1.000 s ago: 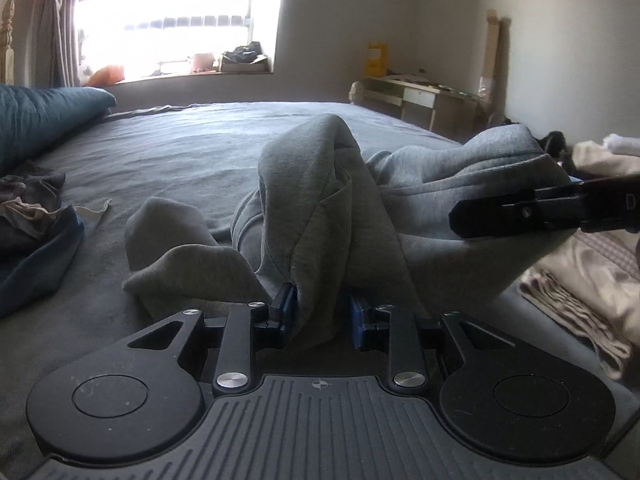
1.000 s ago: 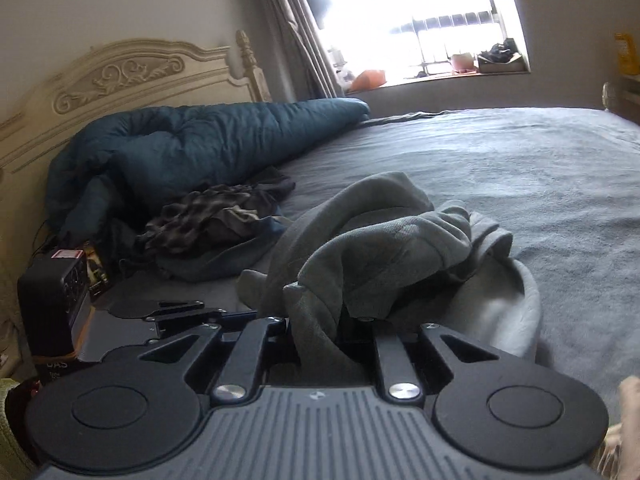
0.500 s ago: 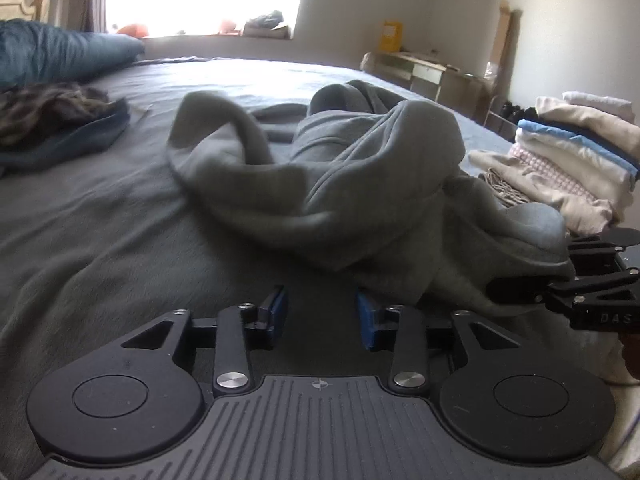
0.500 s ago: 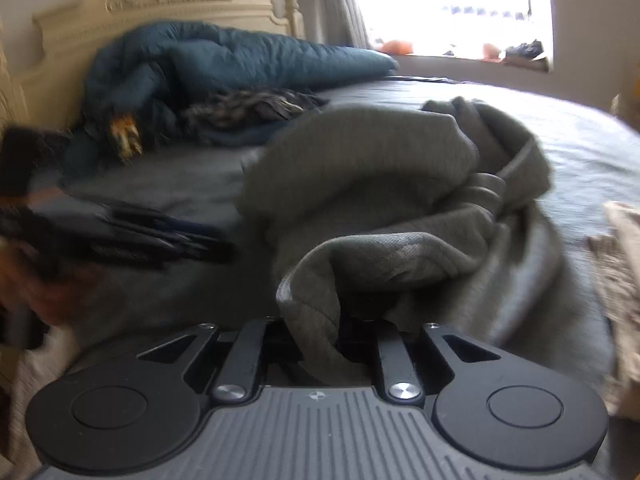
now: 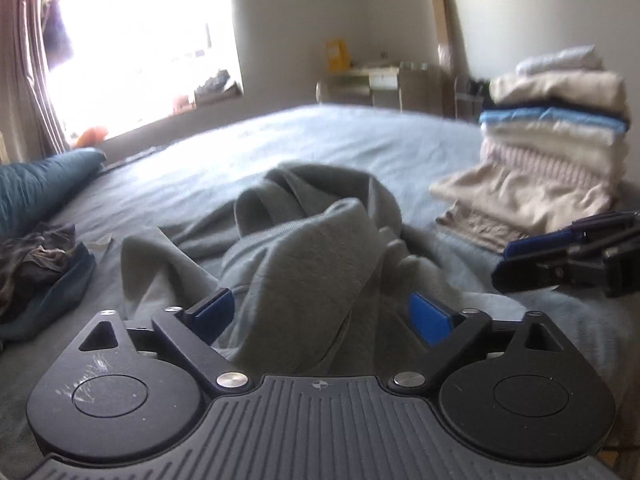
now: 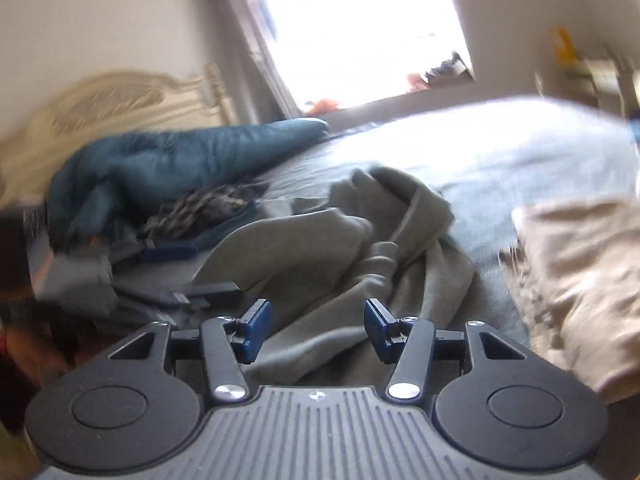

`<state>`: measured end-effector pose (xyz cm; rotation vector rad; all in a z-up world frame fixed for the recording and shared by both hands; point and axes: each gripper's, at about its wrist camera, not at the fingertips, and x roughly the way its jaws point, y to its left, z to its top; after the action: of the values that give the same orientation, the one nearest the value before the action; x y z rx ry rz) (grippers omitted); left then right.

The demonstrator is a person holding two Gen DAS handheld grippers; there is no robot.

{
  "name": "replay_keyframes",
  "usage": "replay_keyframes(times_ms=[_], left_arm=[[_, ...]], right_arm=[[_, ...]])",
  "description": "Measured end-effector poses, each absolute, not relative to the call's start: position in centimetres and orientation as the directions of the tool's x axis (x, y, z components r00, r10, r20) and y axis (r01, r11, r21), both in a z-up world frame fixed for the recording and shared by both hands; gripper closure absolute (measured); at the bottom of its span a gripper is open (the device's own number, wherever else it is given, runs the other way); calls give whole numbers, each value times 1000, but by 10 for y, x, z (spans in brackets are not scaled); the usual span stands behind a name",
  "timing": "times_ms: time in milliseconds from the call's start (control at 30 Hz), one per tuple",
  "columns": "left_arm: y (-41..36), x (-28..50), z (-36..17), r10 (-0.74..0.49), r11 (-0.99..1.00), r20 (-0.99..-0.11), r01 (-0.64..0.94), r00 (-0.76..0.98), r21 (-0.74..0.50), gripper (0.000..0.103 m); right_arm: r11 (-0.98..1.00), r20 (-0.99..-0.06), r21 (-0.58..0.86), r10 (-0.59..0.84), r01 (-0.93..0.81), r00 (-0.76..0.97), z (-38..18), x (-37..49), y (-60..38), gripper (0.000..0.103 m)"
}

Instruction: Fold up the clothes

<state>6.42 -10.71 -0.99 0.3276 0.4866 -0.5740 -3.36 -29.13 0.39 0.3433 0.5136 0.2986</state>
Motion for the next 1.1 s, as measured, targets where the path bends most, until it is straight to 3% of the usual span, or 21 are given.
replay_keyframes(times_ms=[33,100,133,167,200,233,300,433,567,767,867,933,1000,1100], left_arm=[[-114,74,-14,-411,801,-544,575,731,167,24],[-116,83,-22,-360,824,-586,542,726,166,51],[-112,83,-24,-351,838,-591,525,726,148,55],[-108,84,-25,-342,852,-597,508,725,129,67],[-103,84,-26,-336,865,-602,490,725,108,76],[-93,82,-23,-341,879,-599,472,725,71,79],[-72,74,-16,-350,902,-585,431,732,-1,86],[-22,50,-6,-339,935,-547,340,765,-104,87],[26,29,-13,-304,952,-562,225,769,-207,87],[64,-2,-59,-291,944,-627,109,723,-313,85],[74,-18,-72,-317,930,-617,109,720,-350,75],[78,-29,-69,-312,933,-601,119,736,-339,64],[81,-38,-61,-300,940,-581,129,757,-317,44],[78,-39,-46,-333,932,-518,191,788,-308,33]], right_arm=[[886,-435,432,368,-169,822,-1,-22,-298,50],[850,-452,507,401,-141,797,-13,1,-309,55],[832,-460,539,418,-128,783,-20,11,-313,58],[823,-478,558,428,-111,767,-28,20,-314,61],[813,-495,574,439,-97,750,-35,29,-316,69],[807,-511,583,452,-91,731,-40,36,-316,86],[794,-519,603,466,-79,716,-45,38,-318,94],[786,-452,605,470,-126,758,-31,12,-328,97],[771,-416,615,497,-168,762,-18,-12,-336,97],[783,-474,601,507,-156,720,-29,-31,-326,97],[794,-528,596,497,-117,689,-44,-31,-322,97],[789,-536,605,500,-103,681,-49,-29,-323,97],[782,-529,614,509,-108,679,-49,-27,-323,97],[782,-518,609,521,-135,678,-46,-24,-322,97]])
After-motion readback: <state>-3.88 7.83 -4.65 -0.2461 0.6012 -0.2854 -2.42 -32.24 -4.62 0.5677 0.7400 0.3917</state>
